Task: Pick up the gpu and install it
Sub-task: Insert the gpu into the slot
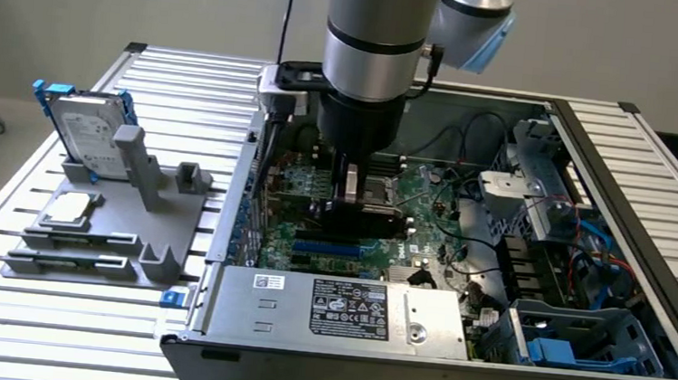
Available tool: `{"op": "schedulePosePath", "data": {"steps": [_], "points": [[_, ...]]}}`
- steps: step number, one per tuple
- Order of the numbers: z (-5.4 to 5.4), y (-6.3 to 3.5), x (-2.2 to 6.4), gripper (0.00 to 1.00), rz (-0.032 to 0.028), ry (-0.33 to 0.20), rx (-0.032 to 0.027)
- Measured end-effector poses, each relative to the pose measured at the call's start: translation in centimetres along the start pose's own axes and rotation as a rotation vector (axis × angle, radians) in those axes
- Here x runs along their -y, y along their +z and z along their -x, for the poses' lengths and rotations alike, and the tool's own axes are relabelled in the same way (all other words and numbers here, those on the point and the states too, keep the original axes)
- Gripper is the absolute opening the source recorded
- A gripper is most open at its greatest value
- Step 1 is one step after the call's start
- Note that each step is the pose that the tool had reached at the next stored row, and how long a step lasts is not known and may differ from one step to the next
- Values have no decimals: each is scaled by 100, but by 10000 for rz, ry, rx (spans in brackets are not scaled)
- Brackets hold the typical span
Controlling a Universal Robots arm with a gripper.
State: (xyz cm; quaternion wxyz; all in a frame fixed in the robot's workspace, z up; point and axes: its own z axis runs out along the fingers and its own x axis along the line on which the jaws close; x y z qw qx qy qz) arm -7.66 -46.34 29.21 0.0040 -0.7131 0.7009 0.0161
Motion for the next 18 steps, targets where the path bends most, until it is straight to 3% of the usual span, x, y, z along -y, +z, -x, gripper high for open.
{"op": "schedulePosePath", "data": {"steps": [18], "points": [[-16,194,-41,26,-12,-3,48]]}}
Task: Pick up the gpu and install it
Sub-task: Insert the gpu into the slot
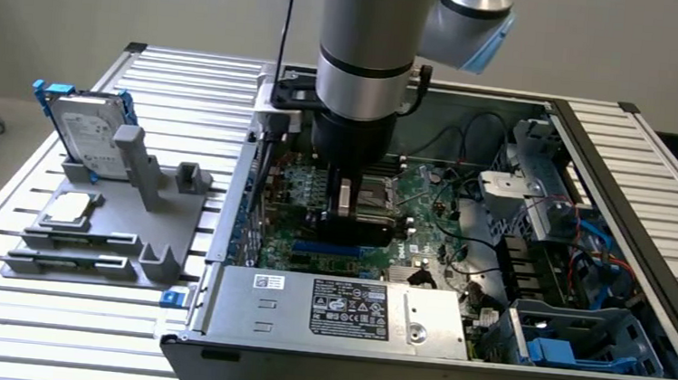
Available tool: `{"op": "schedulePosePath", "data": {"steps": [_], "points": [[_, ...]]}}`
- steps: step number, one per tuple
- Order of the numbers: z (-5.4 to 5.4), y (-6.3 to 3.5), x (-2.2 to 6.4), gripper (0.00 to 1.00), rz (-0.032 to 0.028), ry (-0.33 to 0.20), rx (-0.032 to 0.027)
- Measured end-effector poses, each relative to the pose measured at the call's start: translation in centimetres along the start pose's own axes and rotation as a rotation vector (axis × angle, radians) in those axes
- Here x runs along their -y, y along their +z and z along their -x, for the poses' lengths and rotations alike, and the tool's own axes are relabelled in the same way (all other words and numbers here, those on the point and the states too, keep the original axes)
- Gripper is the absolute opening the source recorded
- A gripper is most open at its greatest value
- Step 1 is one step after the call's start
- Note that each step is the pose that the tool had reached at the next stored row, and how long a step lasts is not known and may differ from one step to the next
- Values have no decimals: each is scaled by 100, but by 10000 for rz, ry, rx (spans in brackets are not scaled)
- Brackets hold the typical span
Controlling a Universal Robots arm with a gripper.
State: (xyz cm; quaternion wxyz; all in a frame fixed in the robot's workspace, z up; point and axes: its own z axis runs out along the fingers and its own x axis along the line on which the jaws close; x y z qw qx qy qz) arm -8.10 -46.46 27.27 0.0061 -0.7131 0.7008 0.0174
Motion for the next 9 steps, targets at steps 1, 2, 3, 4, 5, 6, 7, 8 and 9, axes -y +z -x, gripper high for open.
{"op": "schedulePosePath", "data": {"steps": [1,2,3,4,5,6,7,8,9], "points": [[-1,8,-2,26,0,-1,7],[-2,10,-2,26,0,0,11],[-2,11,-3,26,1,-1,13],[-3,15,-3,26,-1,-1,18],[-4,18,-5,26,0,1,20],[-5,22,-6,26,0,1,21],[-5,25,-9,26,0,1,21],[-7,28,-11,26,0,0,21],[-7,32,-14,26,0,0,22]]}}
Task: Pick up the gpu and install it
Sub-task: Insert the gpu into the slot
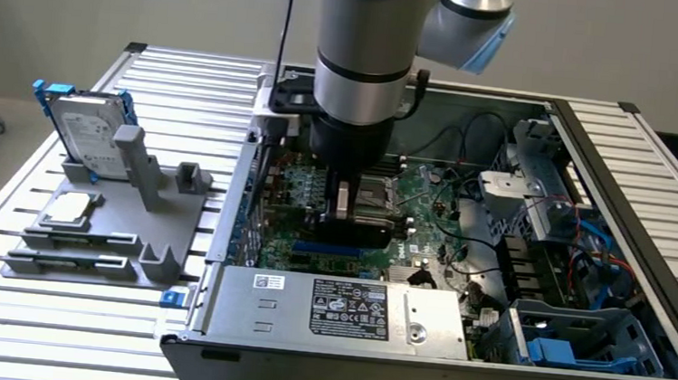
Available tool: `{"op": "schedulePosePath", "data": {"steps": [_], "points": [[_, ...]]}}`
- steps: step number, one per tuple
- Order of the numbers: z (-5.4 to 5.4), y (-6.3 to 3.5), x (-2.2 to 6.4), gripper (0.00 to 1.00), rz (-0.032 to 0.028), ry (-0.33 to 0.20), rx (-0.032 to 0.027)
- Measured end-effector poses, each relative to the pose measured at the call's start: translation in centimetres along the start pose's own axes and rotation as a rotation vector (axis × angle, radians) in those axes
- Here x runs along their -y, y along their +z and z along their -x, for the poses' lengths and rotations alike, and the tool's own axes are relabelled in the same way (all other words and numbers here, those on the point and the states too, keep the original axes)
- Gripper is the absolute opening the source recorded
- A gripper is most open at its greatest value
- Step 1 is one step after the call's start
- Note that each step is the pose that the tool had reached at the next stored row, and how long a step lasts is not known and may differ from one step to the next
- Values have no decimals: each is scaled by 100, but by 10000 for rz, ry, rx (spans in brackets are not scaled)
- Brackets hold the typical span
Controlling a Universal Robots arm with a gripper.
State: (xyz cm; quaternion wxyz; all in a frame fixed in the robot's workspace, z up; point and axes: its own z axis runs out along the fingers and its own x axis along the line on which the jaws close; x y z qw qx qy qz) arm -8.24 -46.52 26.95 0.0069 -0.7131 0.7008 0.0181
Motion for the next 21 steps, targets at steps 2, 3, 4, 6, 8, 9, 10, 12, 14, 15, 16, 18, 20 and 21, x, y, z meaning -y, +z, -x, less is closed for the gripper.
{"op": "schedulePosePath", "data": {"steps": [2,3,4,6,8,9,10,12,14,15,16,18,20,21], "points": [[-2,6,-4,26,-1,-1,1],[-3,8,-7,26,0,-1,0],[-5,11,-10,26,0,0,1],[-7,17,-16,26,0,0,1],[-10,22,-20,26,1,-1,1],[-12,25,-22,26,2,-1,1],[-15,28,-24,26,4,-1,0],[-20,33,-27,26,9,0,1],[-24,39,-30,26,13,1,3],[-26,42,-30,26,15,0,5],[-27,45,-30,26,16,0,8],[-28,51,-31,26,18,0,22],[-28,57,-31,26,17,-1,36],[-29,60,-32,26,17,-1,43]]}}
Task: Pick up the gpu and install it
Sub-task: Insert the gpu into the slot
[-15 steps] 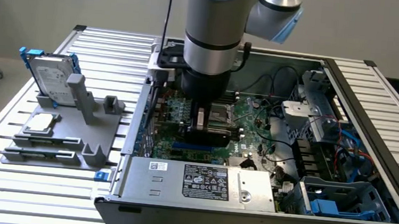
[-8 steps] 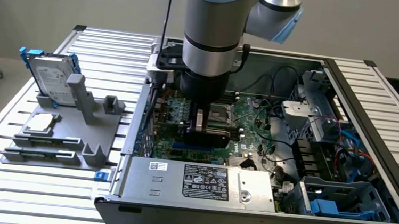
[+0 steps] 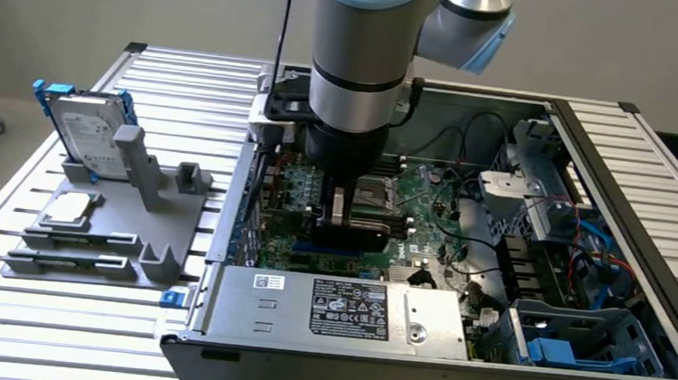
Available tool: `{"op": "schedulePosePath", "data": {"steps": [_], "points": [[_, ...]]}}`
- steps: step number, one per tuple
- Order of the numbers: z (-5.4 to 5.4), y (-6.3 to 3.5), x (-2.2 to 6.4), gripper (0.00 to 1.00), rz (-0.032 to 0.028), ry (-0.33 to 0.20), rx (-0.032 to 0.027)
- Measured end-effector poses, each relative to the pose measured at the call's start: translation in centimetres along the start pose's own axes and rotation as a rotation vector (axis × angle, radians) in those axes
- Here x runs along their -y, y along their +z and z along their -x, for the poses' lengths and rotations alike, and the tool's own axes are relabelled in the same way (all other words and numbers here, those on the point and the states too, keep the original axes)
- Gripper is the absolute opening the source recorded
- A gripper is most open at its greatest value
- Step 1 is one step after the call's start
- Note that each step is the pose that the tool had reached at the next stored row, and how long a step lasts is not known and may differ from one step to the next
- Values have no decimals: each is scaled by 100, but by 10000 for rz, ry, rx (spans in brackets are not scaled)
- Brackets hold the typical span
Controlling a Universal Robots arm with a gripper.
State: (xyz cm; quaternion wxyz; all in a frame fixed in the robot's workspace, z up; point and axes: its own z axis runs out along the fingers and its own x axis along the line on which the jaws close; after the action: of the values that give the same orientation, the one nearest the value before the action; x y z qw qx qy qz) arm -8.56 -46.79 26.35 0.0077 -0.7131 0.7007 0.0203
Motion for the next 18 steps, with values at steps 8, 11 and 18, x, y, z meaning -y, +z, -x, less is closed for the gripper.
{"op": "schedulePosePath", "data": {"steps": [8,11,18], "points": [[-1,18,-7,26,15,-2,19],[-4,26,-8,26,28,-3,20],[-11,42,-6,26,65,-5,31]]}}
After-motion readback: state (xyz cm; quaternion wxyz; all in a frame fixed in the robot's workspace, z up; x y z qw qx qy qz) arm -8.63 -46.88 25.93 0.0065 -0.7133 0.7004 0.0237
